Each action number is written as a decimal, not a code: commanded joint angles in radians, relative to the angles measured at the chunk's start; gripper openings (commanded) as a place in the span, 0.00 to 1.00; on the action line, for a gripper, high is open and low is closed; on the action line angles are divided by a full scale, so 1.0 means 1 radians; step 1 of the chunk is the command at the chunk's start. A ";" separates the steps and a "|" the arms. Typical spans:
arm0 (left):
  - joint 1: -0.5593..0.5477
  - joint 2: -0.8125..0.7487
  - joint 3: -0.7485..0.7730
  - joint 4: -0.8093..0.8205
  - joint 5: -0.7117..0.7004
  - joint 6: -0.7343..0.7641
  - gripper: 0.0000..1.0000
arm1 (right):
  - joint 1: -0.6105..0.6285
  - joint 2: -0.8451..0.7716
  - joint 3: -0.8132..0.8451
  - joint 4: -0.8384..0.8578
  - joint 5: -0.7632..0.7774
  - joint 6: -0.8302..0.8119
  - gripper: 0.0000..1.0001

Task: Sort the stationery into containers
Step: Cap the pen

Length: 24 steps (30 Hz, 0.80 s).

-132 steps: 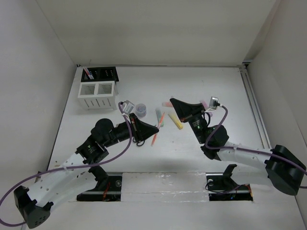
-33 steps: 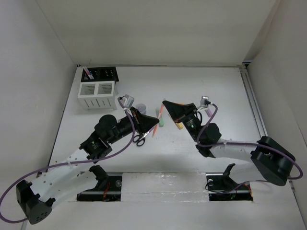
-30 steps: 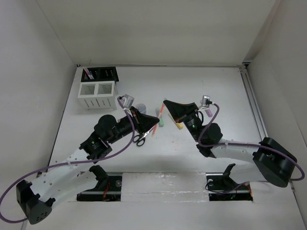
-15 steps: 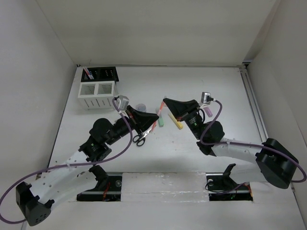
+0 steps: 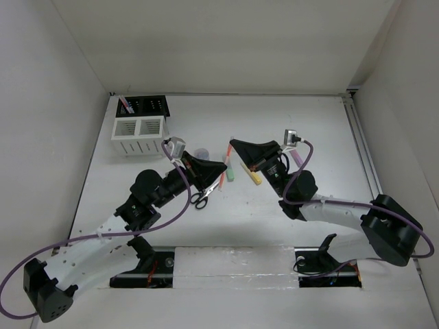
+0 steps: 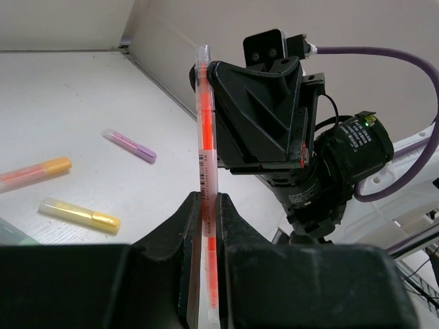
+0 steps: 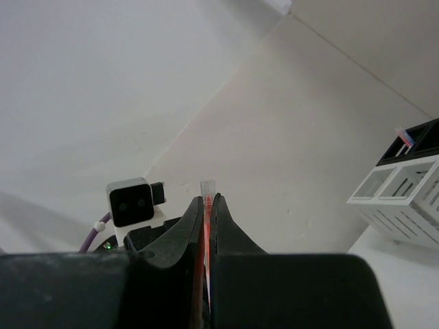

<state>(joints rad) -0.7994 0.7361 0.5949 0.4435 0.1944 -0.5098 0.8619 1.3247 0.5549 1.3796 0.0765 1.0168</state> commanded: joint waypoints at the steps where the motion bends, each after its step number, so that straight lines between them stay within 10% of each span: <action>1: 0.008 -0.007 0.054 0.118 -0.102 0.028 0.00 | 0.020 0.013 0.010 0.124 -0.170 -0.014 0.00; 24: 0.008 -0.027 0.097 0.069 -0.173 0.103 0.00 | 0.039 -0.038 0.010 -0.155 -0.268 -0.083 0.00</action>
<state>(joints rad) -0.8116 0.7246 0.6067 0.3515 0.1619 -0.4446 0.8574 1.3014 0.5594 1.3079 -0.0036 0.9337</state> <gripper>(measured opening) 0.043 0.045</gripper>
